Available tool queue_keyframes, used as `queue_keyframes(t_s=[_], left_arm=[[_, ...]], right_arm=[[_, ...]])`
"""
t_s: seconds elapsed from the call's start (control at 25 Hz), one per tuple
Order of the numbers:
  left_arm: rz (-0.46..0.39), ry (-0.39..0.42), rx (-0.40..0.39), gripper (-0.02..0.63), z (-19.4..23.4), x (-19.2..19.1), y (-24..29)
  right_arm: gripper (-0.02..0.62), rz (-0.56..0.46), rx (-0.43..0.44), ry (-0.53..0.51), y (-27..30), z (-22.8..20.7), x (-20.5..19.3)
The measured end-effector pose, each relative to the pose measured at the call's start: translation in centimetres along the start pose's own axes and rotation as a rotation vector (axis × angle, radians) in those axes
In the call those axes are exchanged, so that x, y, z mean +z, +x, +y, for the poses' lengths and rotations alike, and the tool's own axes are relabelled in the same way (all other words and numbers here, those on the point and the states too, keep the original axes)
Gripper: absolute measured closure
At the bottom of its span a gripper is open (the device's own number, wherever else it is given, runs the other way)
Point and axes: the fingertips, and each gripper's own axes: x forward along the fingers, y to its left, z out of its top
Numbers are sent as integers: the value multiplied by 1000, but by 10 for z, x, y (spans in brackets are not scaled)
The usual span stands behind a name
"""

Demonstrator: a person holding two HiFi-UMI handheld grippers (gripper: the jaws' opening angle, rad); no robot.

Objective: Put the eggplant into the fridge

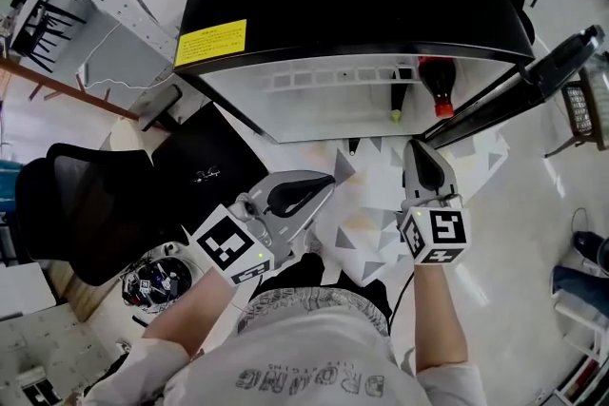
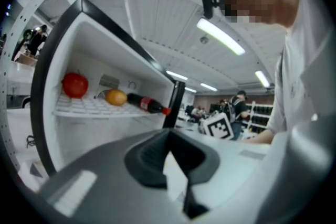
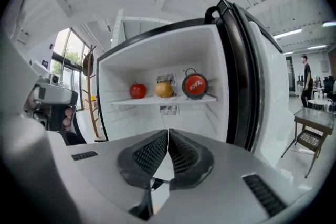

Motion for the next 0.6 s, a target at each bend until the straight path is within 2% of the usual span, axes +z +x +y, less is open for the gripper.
queue_keyframes(t_s=[0.6], left_arm=[[-41,3,-4,600,-24,7,2]], right_arm=[[592,-42,38,-18,-62,13,31]])
